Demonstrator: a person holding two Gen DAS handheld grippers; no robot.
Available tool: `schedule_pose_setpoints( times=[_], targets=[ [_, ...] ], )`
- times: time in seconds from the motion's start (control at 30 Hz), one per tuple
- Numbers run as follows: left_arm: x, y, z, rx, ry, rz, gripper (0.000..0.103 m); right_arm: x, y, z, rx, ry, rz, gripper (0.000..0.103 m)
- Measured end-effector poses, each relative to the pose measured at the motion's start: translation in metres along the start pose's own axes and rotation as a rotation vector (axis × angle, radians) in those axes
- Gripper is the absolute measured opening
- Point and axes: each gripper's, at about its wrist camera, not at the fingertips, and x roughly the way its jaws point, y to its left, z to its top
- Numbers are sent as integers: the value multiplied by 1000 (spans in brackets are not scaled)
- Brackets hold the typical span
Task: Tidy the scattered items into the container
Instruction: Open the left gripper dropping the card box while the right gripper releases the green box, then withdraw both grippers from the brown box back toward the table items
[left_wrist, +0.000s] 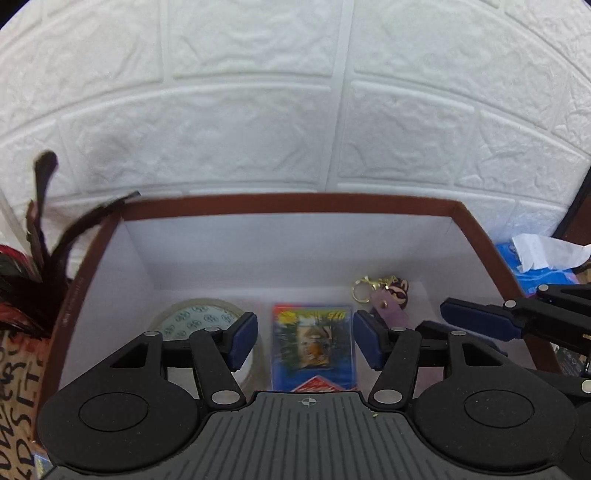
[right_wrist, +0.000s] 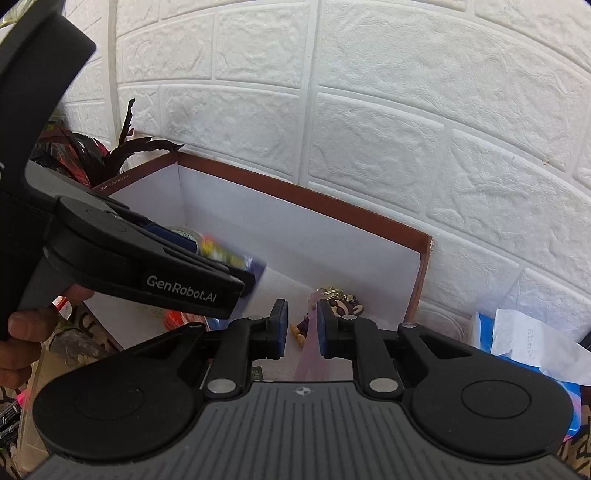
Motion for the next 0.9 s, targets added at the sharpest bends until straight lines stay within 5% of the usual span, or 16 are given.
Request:
schedule_pose_setpoints(
  times=[0.13, 0.3, 0.9],
  targets=[
    [-10, 2, 0, 4, -23, -9, 77, 0, 2, -2, -8, -8, 1, 37],
    [-19, 6, -2, -26, -38, 26, 92, -10, 3, 1, 9, -63, 3, 92],
    [-53, -13, -18, 14, -104, 90, 95, -37, 13, -3, 49, -80, 11, 101]
  ],
)
